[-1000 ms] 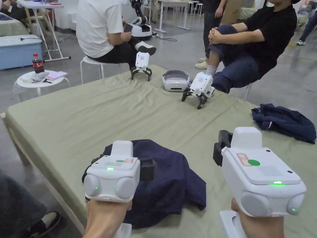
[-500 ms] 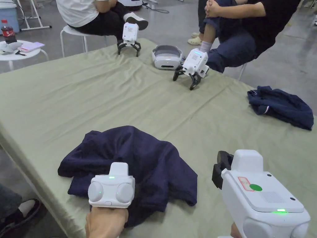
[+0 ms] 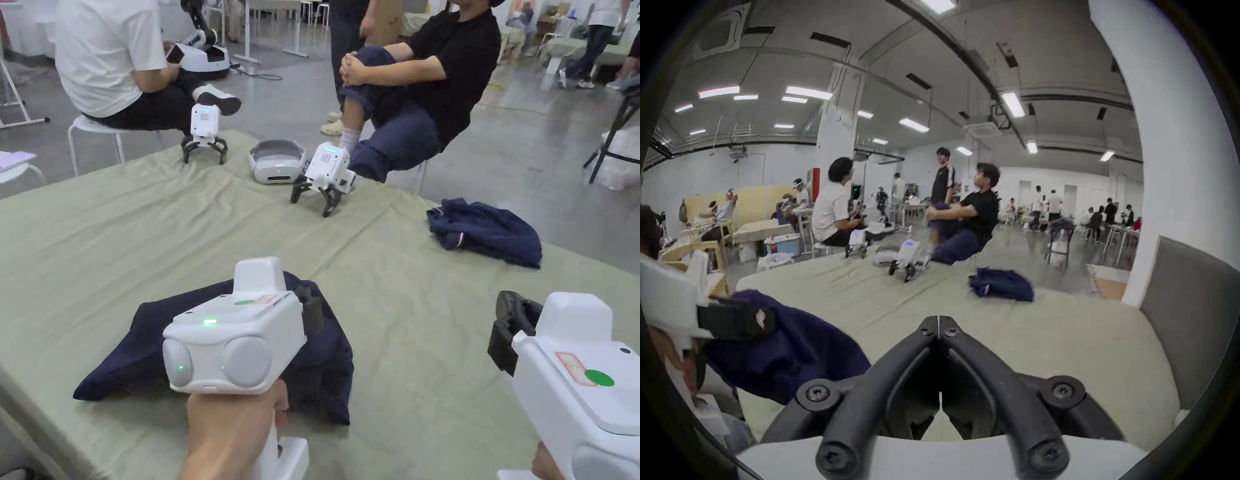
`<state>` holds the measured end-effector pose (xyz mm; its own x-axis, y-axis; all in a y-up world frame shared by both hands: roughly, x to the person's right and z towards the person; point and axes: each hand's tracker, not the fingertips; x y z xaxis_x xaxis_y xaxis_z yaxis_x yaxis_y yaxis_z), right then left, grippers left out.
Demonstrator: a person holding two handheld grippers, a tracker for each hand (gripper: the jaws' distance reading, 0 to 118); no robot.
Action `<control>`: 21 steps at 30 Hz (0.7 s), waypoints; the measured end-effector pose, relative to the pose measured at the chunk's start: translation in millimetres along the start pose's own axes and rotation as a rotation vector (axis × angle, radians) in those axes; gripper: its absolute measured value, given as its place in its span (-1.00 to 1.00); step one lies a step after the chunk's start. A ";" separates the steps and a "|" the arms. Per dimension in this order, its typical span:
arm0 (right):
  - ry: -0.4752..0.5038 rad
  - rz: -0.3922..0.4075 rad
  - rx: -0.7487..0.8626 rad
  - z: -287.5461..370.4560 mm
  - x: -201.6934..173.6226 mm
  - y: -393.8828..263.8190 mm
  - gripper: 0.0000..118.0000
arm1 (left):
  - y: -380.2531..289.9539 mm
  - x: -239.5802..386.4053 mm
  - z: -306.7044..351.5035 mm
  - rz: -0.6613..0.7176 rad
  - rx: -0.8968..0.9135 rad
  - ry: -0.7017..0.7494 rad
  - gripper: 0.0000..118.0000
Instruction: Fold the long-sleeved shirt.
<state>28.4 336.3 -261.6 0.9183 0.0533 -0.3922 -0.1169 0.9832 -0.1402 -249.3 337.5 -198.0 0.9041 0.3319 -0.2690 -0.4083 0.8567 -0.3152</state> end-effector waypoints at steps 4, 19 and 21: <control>-0.095 -0.001 0.065 47.9 53.9 21.8 -1.00 | 2.9 69.8 -3.4 -0.042 0.021 -0.154 -0.55; -0.451 -0.009 -0.040 164.4 215.7 -20.2 -1.00 | -228.1 334.0 -70.2 -0.350 -0.409 -0.452 -0.56; -0.480 -0.055 -0.071 172.8 228.3 -37.3 -1.00 | -268.7 344.1 -87.6 -0.372 -0.541 -0.439 -0.55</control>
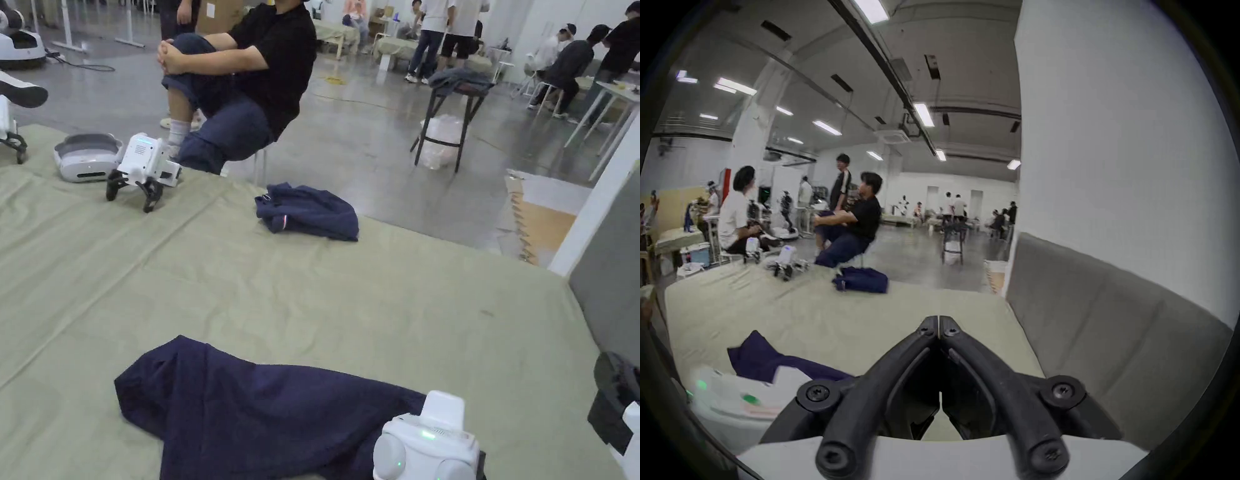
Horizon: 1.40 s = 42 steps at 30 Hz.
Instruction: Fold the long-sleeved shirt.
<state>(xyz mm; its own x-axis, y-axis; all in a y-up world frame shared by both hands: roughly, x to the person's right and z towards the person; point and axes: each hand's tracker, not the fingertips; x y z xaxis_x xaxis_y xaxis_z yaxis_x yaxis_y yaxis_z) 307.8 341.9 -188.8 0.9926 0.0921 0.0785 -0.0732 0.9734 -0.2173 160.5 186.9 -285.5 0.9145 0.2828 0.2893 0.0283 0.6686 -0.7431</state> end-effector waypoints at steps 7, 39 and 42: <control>-0.008 0.002 -0.080 -4.0 16.5 -37.4 -1.00 | -23.0 1.0 7.8 -0.066 -0.067 0.052 0.88; 0.035 -0.410 -0.608 -55.1 -6.2 -173.0 0.94 | -26.8 -263.3 185.4 0.090 0.254 0.410 -0.94; 0.238 -0.577 -0.682 -69.8 -12.0 -195.8 -0.56 | -38.4 -282.4 173.9 0.115 0.198 0.424 -0.94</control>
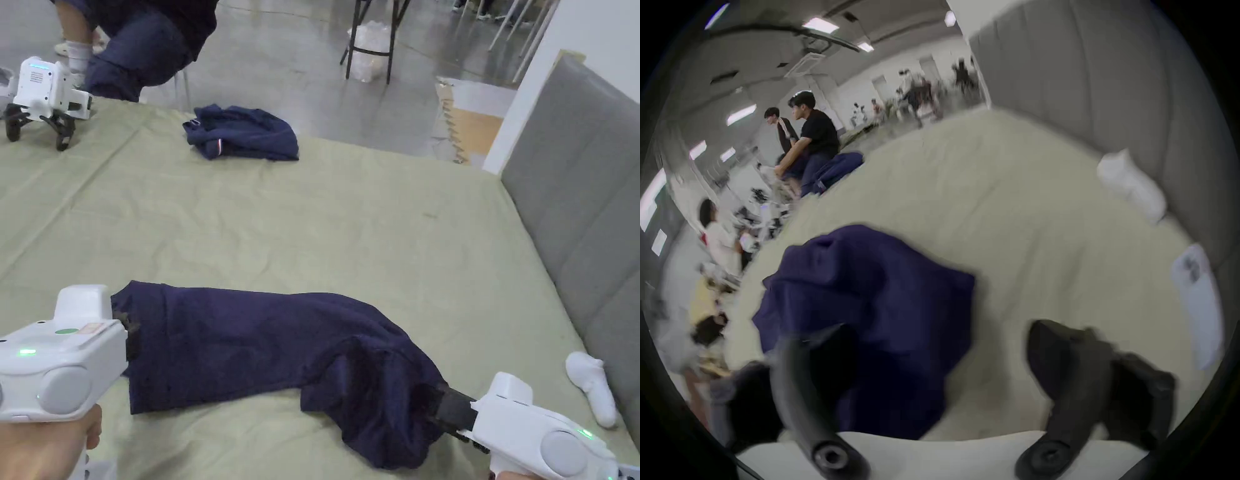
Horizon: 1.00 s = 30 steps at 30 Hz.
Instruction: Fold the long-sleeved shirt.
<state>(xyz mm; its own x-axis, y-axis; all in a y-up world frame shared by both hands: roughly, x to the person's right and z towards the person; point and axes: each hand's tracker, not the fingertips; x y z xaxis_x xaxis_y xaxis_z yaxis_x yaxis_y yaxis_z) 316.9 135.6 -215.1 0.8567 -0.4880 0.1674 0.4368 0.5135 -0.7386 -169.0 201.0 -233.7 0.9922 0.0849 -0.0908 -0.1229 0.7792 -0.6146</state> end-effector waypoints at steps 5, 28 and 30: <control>-0.031 0.145 0.115 7.9 -12.7 -2.3 -1.00 | -6.2 -44.9 -26.0 0.068 -0.072 0.017 -0.46; -0.112 0.251 0.175 15.0 -31.3 34.4 -1.00 | 27.8 -102.7 -120.3 0.077 -0.223 -0.030 -0.89; -0.114 0.271 0.214 25.7 -35.8 34.9 -1.00 | 31.2 -101.6 -112.7 0.079 -0.208 -0.042 -0.90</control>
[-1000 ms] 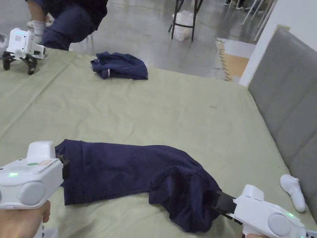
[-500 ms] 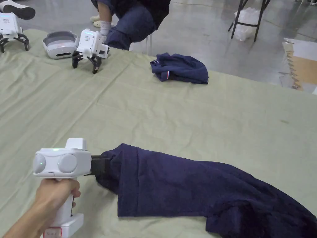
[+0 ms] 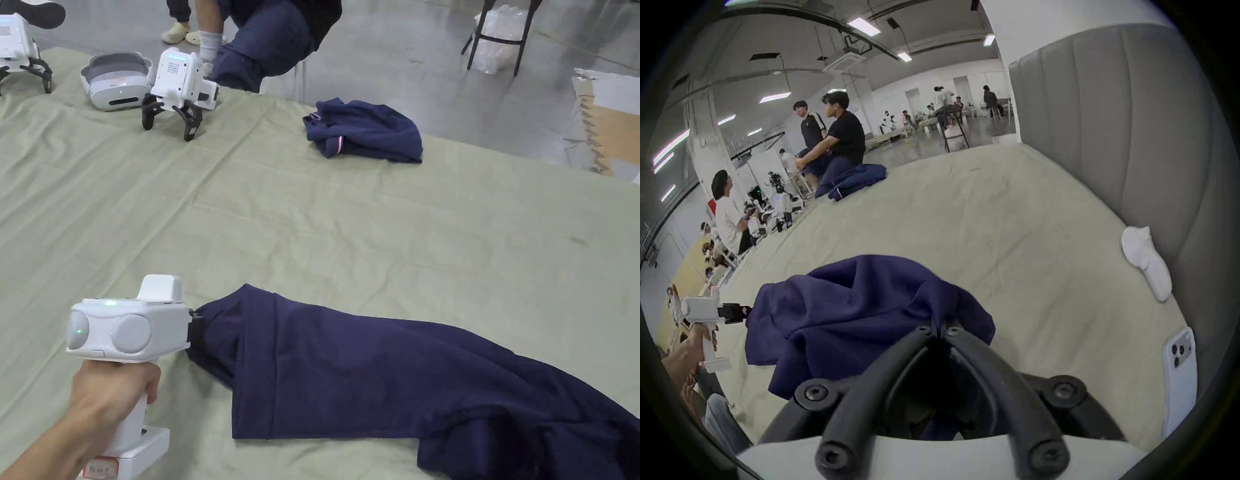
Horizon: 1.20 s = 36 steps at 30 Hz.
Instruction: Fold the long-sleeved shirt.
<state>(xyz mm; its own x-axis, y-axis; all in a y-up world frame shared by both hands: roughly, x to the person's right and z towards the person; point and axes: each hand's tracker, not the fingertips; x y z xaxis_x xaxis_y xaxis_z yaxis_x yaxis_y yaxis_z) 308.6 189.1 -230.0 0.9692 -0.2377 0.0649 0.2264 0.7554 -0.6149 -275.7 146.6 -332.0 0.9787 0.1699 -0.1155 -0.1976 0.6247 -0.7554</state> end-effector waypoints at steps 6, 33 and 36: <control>0.060 0.003 0.130 39.7 3.9 39.4 -1.00 | 31.2 5.2 72.5 -0.028 0.224 -0.028 -0.90; 0.015 0.193 0.770 296.2 -58.5 369.3 -1.00 | 282.9 79.5 418.5 -0.019 0.999 -0.027 -0.91; -0.011 0.196 0.791 305.4 -66.8 398.8 -1.00 | 309.6 97.5 433.2 -0.051 1.025 -0.007 -0.91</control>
<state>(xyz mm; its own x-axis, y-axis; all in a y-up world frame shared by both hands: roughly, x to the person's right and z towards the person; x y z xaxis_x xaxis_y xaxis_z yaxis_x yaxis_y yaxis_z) 363.8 692.7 -239.6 0.9983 -0.0533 0.0238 0.0500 0.9914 0.1211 -265.9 686.8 -297.7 0.9875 0.1278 -0.0921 -0.1124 0.9814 0.1557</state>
